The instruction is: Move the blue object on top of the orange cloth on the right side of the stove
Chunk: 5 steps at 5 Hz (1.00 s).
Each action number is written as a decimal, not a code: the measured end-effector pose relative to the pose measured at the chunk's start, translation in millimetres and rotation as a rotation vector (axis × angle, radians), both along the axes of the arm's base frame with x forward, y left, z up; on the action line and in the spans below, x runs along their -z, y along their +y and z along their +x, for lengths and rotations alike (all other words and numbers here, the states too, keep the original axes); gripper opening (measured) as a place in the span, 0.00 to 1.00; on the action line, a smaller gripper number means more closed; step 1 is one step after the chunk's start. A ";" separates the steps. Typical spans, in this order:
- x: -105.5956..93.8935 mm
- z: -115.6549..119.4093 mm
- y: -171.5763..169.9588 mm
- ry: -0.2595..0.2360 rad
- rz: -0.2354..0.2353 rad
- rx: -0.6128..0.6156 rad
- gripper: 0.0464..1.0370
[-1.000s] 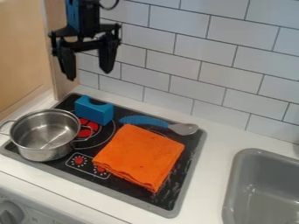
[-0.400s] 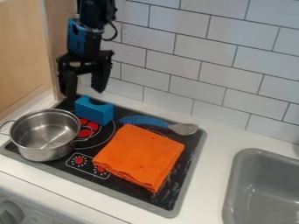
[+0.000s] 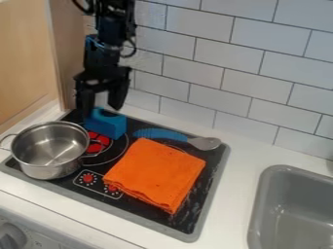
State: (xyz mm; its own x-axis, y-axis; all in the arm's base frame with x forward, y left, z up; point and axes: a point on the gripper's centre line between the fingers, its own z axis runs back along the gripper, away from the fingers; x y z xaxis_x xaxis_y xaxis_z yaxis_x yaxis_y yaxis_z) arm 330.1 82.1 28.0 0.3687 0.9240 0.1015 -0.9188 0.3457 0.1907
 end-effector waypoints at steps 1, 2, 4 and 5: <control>11.0 4.0 -3.6 -0.065 0.003 -0.032 0.96; 22.6 2.8 -17.0 -0.036 -0.008 -0.004 0.91; 24.6 2.6 -18.5 -0.035 0.008 -0.042 0.42; 24.7 0.7 -18.5 -0.022 0.007 -0.031 0.28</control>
State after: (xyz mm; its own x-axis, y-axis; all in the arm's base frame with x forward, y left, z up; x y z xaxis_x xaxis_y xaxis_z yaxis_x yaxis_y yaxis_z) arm 330.7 63.6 3.3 0.3373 0.9343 0.1157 -0.9331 0.3156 0.1723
